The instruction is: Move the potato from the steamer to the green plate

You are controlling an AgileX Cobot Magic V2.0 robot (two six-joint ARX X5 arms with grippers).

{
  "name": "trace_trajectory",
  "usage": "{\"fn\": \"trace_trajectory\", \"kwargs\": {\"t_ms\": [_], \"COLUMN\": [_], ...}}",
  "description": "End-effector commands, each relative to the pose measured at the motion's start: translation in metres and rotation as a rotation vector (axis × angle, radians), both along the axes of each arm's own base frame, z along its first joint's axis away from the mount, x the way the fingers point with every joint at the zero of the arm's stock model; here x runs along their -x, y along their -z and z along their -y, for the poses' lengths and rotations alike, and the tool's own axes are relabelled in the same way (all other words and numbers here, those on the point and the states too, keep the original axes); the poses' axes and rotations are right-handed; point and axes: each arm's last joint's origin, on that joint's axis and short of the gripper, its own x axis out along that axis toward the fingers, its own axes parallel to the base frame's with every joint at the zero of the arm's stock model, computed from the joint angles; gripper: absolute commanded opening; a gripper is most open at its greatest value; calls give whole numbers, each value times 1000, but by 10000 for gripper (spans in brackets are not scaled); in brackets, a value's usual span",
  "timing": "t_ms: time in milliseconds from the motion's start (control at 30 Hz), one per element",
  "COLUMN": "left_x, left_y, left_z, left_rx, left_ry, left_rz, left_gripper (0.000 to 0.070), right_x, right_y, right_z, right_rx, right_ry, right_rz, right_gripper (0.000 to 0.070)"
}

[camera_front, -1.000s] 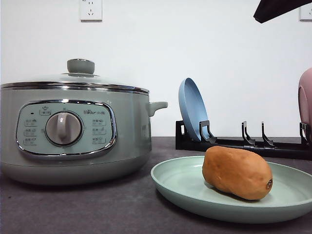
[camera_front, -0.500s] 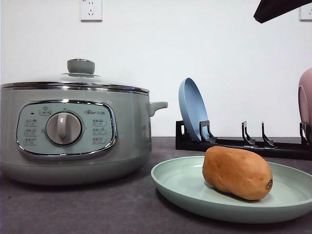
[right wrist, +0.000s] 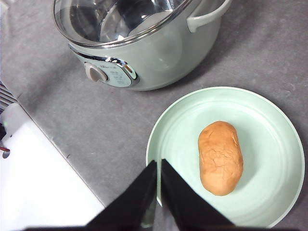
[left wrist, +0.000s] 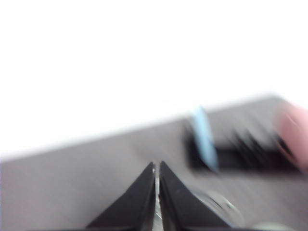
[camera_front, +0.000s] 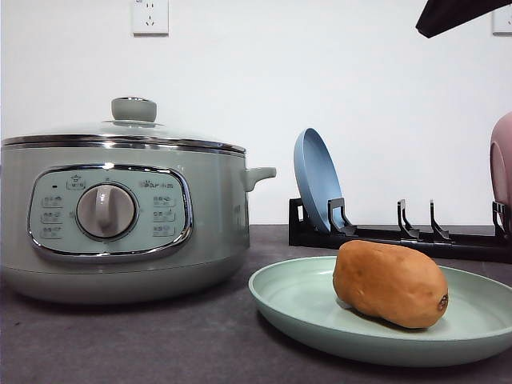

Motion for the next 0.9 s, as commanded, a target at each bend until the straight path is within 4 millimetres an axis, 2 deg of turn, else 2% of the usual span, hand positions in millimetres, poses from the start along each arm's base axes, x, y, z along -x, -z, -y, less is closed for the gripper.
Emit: {"fn": "trace_trajectory", "kwargs": {"t_ms": [0, 200, 367, 867], "left_x": [4, 29, 36, 32], "left_y": [12, 64, 111, 233], "left_z": [-6, -21, -26, -29], "left_rx": [-15, -18, -20, -38], "left_ry": [-64, -306, -408, -445], "left_rz": [55, 208, 242, 78], "left_gripper": [3, 3, 3, 3], "right_x": [-1, -1, -1, -1], "right_y": [-5, -5, -5, -5], "right_z": [-1, -1, -1, -1], "right_rx": [-11, -11, -11, -11], "right_ry": [-5, -5, -5, -5], "right_rz": [17, 17, 17, 17], "right_gripper": [0, 0, 0, 0]}}
